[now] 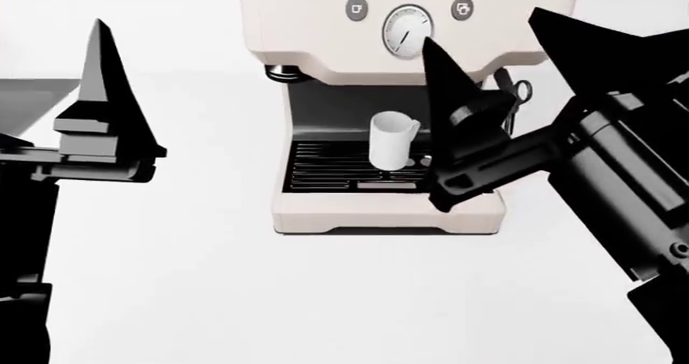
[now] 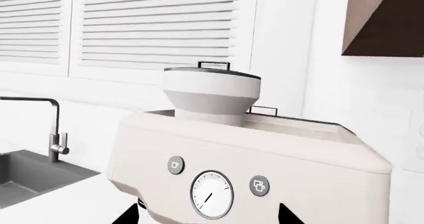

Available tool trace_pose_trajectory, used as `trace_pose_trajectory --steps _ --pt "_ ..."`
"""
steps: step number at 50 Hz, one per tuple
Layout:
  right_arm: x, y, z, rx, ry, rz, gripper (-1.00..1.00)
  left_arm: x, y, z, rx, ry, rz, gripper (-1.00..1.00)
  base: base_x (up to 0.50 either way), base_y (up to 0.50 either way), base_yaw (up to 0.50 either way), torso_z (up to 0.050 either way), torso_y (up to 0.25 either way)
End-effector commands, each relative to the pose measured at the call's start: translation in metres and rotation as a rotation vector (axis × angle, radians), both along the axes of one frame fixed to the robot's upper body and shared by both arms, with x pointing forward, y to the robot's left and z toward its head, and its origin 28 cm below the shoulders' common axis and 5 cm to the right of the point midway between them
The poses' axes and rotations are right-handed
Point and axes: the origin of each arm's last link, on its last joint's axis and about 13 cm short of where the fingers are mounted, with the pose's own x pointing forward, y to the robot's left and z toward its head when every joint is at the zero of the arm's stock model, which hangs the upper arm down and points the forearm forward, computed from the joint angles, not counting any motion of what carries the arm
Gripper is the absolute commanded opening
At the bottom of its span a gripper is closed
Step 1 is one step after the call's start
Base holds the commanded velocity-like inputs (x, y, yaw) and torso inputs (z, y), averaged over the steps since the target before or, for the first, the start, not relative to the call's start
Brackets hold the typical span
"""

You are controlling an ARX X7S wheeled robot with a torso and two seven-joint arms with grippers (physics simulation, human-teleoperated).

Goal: Pick the mug from the cabinet, place it under the coffee machine dispenser, and press the start button.

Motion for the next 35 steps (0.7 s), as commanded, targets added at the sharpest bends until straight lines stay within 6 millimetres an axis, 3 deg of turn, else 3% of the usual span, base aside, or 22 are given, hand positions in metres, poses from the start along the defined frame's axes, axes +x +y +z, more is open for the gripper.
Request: trace_pose_trajectory --steps 1,16,32,33,35 --pt "-0.001 -0.001 0.007 -0.019 -0.027 -0.005 1.00 -0.001 0.001 0.001 -0.005 -0.012 0.006 1.00 0.00 0.00 0.00 0.047 0.045" --pt "0.024 -0.002 0.002 -0.063 0.008 -0.057 1.00 -0.002 0.001 0.001 -0.003 -0.019 0.011 1.00 0.00 0.00 0.00 0.047 0.047" --pt "0.037 -0.005 -0.011 -0.125 0.034 -0.119 1.00 -0.003 0.000 0.001 -0.004 -0.018 0.005 1.00 0.00 0.00 0.00 0.041 0.040" --pt "0.038 -0.005 -0.011 -0.132 0.025 -0.128 -1.00 -0.003 0.000 0.001 -0.003 -0.018 0.002 1.00 0.00 0.00 0.00 0.000 0.000" --pt "0.040 -0.006 -0.012 -0.142 0.016 -0.143 -1.00 -0.003 0.000 0.001 -0.004 -0.015 0.003 1.00 0.00 0.00 0.00 0.000 0.000"
